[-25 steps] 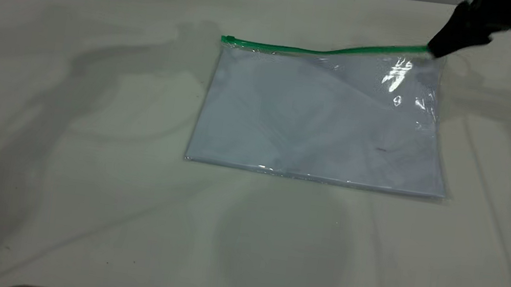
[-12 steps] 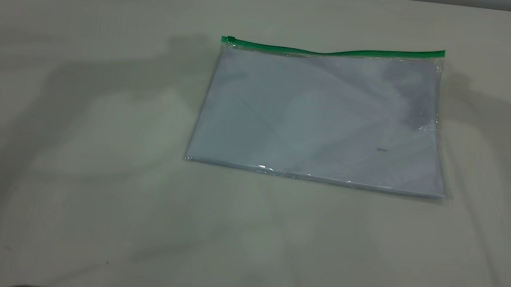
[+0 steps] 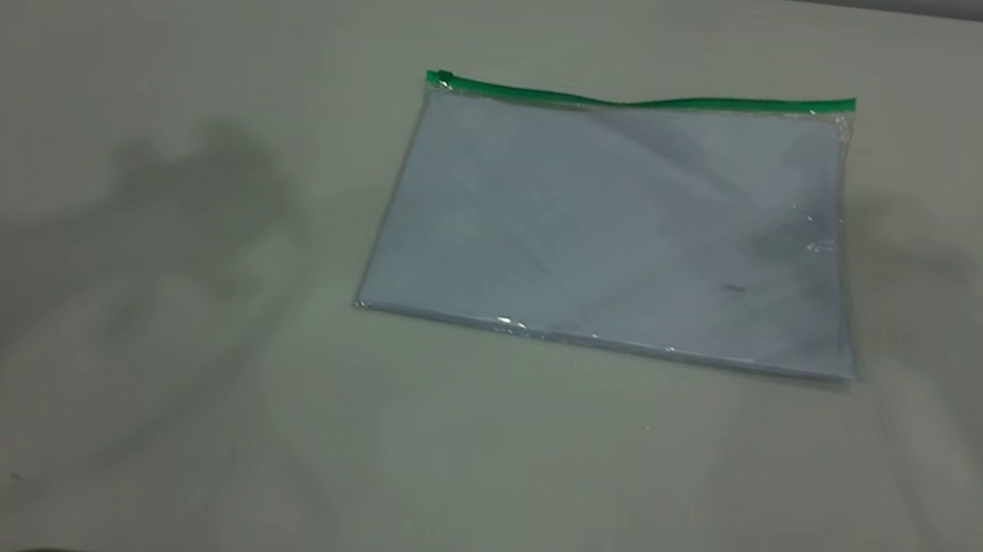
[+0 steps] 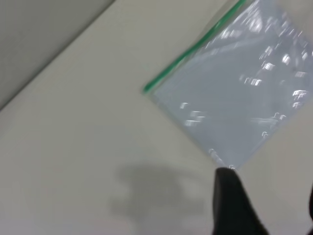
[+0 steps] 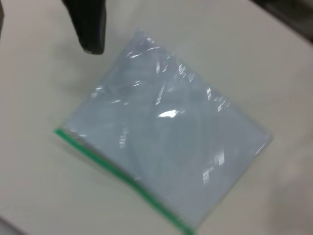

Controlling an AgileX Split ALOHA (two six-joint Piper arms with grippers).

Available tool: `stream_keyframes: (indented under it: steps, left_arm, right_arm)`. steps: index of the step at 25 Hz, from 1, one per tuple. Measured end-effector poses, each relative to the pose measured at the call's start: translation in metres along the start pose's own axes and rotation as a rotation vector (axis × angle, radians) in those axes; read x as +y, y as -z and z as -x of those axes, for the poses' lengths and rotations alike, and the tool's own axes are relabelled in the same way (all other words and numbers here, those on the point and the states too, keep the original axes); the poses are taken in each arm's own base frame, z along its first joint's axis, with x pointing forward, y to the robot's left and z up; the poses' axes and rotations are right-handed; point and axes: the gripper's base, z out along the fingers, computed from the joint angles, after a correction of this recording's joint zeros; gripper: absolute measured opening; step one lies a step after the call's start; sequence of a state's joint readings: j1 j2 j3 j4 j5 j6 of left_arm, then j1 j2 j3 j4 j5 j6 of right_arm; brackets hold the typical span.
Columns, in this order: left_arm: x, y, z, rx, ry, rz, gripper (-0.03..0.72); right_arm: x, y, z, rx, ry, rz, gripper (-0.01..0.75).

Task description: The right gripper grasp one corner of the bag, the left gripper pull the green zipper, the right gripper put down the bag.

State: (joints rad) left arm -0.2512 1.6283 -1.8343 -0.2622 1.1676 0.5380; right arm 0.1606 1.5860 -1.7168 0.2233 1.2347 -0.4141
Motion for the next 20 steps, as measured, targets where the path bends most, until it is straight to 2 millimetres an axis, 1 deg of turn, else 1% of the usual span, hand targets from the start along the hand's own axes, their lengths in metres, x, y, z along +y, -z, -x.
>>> stream_keyframes:
  steps: [3, 6, 9, 11, 12, 14, 16, 17, 20]
  left_arm:
    - [-0.003, 0.027, -0.005, -0.024, 0.048, 0.084, 0.436]
    - [-0.007, 0.051, -0.011, -0.053, 0.114, 0.153, 0.435]
    - [-0.014, 0.07, -0.022, -0.07, 0.168, 0.202, 0.434]
    - [-0.021, 0.08, -0.032, -0.076, 0.189, 0.214, 0.432]
    - [-0.024, 0.081, -0.038, -0.067, 0.195, 0.212, 0.433]
    - [-0.032, 0.084, -0.053, -0.053, 0.204, 0.206, 0.433]
    - [-0.039, 0.078, -0.07, -0.011, 0.215, 0.19, 0.433]
    - [-0.043, 0.077, -0.078, 0.004, 0.222, 0.185, 0.433]
    - [-0.053, 0.064, -0.105, 0.072, 0.267, 0.16, 0.433]
  right_arm:
    - [0.007, 0.042, -0.008, -0.073, -0.058, -0.077, 0.45]
    - [0.021, 0.082, -0.026, -0.147, -0.074, -0.112, 0.45]
    - [0.036, 0.102, -0.056, -0.163, -0.073, -0.125, 0.45]
    - [0.043, 0.102, -0.081, -0.135, -0.074, -0.13, 0.45]
    - [0.047, 0.104, -0.093, -0.129, -0.073, -0.136, 0.45]
    - [0.054, 0.097, -0.121, -0.082, -0.093, -0.141, 0.45]
    - [0.06, 0.091, -0.148, -0.048, -0.114, -0.15, 0.45]
    - [0.063, 0.086, -0.162, -0.023, -0.13, -0.152, 0.45]
    - [0.07, 0.068, -0.203, 0.048, -0.203, -0.165, 0.45]
